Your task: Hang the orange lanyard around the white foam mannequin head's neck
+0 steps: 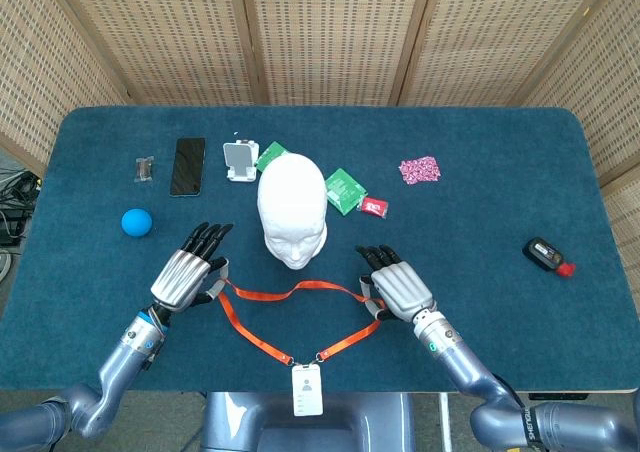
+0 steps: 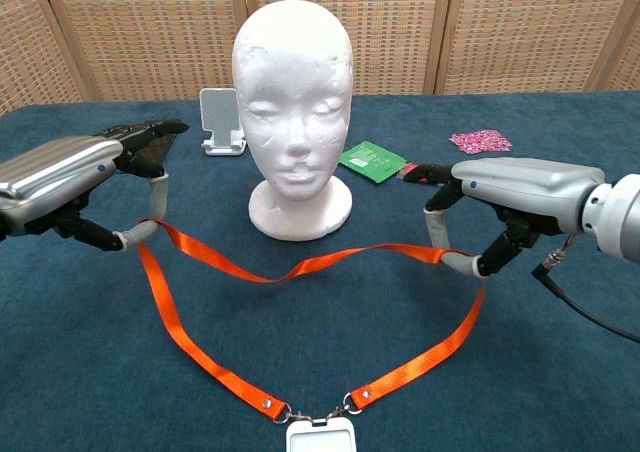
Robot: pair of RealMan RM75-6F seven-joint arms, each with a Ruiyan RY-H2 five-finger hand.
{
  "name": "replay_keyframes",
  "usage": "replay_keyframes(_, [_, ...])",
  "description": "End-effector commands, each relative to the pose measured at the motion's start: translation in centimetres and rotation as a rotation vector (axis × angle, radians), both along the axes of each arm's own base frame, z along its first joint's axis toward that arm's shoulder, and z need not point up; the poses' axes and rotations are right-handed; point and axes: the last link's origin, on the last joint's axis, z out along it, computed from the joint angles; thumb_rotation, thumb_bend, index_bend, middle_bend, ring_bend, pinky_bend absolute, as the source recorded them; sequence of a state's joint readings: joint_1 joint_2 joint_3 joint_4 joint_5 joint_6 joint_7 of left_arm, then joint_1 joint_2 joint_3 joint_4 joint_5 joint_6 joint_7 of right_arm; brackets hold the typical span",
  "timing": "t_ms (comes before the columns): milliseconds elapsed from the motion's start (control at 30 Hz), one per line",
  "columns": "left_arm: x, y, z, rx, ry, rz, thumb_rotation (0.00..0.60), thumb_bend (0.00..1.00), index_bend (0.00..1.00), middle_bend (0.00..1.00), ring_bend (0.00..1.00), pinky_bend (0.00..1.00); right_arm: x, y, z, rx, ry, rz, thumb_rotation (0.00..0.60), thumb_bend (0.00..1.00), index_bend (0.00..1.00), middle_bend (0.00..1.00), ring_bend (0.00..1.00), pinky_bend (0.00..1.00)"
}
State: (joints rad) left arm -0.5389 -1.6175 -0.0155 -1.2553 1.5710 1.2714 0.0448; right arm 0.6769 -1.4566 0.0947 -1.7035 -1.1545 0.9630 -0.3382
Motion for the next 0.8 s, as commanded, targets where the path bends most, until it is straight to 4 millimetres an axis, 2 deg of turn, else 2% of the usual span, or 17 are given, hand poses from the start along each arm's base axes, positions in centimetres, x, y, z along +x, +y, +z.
replay_keyframes(33, [0.0,-0.1,0.4,0.012,-0.006,-0.021,0.600,0.42,0.71,0.00,0.00,0.00,0.4,0.3,0.3,0.026,-0.004,0.026,0.600,0.67,0.77,0.04,0.00,0.00])
replay_keyframes(467, [2.2,0.1,3.4,0.091,-0.068,-0.177,0.600,0.42,0.72,0.00,0.00,0.00,2.3,-0.2,3.2,0.016,-0.092,0.149,0.600,0.67,0.78,0.02,0.00,0.00])
replay_keyframes(633, [3.2,0.7,4.7,0.122,-0.089,-0.191,0.600,0.42,0.72,0.00,0.00,0.00,3.3,-1.0,5.2,-0.042,-0.179,0.149,0.600,0.67,0.78,0.02,0.00,0.00])
replay_keyframes(800, [4.4,1.2,6.4,0.135,-0.163,-0.180,0.600,0.42,0.72,0.00,0.00,0.00,4.7,-1.6,8.4,-0.075,-0.341,0.119,0.600,0.67,0.78,0.03,0.00,0.00])
